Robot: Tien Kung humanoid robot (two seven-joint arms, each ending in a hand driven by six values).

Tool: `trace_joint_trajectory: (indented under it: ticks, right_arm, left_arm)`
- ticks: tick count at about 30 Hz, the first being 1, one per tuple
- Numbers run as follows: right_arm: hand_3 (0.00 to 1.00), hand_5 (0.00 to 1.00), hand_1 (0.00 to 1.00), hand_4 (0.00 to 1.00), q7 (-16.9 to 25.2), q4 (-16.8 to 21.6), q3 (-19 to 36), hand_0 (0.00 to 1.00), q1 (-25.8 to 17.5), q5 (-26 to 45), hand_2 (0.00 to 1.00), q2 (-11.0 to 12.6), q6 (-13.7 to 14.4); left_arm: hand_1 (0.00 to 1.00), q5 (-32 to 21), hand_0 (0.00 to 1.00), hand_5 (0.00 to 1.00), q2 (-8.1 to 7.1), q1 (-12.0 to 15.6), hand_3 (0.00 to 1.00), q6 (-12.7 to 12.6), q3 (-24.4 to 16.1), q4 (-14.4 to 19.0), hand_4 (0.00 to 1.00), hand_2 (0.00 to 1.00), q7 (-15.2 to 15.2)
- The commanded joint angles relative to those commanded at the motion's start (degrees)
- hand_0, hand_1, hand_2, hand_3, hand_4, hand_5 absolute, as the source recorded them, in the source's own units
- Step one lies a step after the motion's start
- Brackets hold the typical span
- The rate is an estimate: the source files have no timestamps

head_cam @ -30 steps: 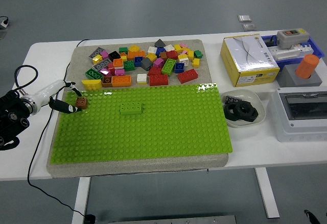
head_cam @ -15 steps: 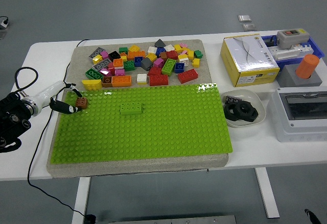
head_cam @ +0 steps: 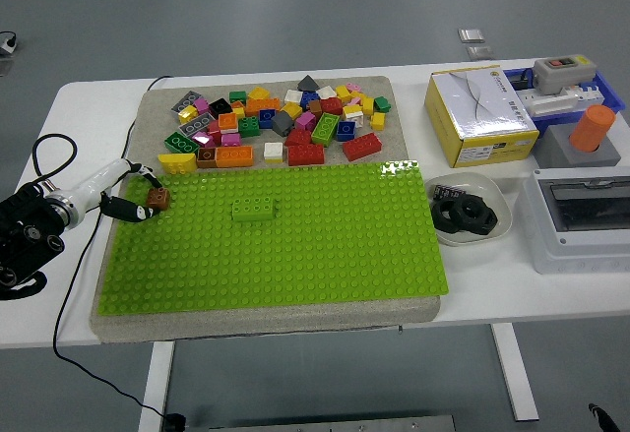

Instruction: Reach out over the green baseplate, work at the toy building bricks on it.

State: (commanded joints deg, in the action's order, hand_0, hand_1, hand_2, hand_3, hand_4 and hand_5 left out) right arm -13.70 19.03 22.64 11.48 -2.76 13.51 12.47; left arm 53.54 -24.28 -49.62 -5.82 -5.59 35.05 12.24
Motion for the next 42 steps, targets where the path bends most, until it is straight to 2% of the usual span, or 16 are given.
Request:
trace_joint_trajectory:
  ticks: [19, 22, 23, 28, 30, 35, 39, 41, 42]
  right_arm:
    - [0.787, 0.951, 0.666, 0.897, 0.0, 0.0, 0.0, 0.679, -0.1, 0.2, 0.711, 0.2, 0.0]
    - [0.787, 0.951, 0.666, 0.897, 0.1, 0.0, -0.2, 0.679, -0.2, 0.5, 0.711, 0.2, 0.0]
    - [0.786, 0.951, 0.666, 0.898, 0.2, 0.0, -0.3, 0.680, -0.2, 0.6, 0.710, 0.2, 0.0]
    - [0.786, 0.951, 0.666, 0.898, 0.4, -0.1, -0.6, 0.680, -0.3, 1.4, 0.710, 0.3, 0.0]
    - [0.786, 0.950, 0.666, 0.898, 0.5, -0.1, -0.7, 0.679, -0.4, 1.5, 0.709, 0.3, 0.0]
    - [0.786, 0.953, 0.666, 0.897, 0.5, -0.1, -0.8, 0.680, -0.5, 1.7, 0.709, 0.3, 0.0]
    - [0.786, 0.953, 0.666, 0.897, 0.5, -0.1, -0.7, 0.680, -0.5, 1.6, 0.709, 0.3, 0.0]
    - [0.786, 0.950, 0.666, 0.897, 0.5, -0.1, -0.7, 0.680, -0.6, 1.7, 0.709, 0.4, 0.0]
    - [0.786, 0.950, 0.666, 0.897, 0.5, -0.1, -0.8, 0.680, -0.7, 1.9, 0.709, 0.4, 0.0]
  left_arm:
    - [0.973, 0.7, 0.962, 0.184, -0.19, 0.1, 0.486, -0.6, -0.1, 0.7, 0.751, 0.889, 0.1]
    - [0.973, 1.3, 0.962, 0.184, -0.45, 0.1, 0.486, -1.2, -0.5, 1.1, 0.751, 0.889, 0.2]
    - [0.996, 1.5, 0.998, 0.184, -0.54, 0.1, 0.484, -1.4, -0.6, 1.2, 0.752, 0.909, 0.2]
    - [0.996, 2.9, 0.998, 0.184, -1.23, -0.1, 0.484, -2.5, -1.3, 2.1, 0.752, 0.909, -0.1]
    - [0.998, 3.1, 0.998, 0.189, -1.35, -0.1, 0.481, -2.6, -1.4, 2.2, 0.744, 0.943, -0.3]
    - [0.998, 4.1, 0.998, 0.196, -1.85, -0.2, 0.483, -2.5, -1.3, 2.6, 0.744, 0.946, -1.2]
    - [0.998, 5.8, 0.998, 0.196, -2.96, 0.0, 0.483, -2.5, -2.6, 3.8, 0.744, 0.946, -1.8]
    - [0.998, 7.3, 0.998, 0.208, -4.12, 0.2, 0.484, -2.4, -4.1, 5.4, 0.742, 0.948, -2.3]
    - [0.998, 8.4, 0.998, 0.208, -5.18, 0.3, 0.484, -2.3, -5.2, 6.7, 0.742, 0.948, -2.9]
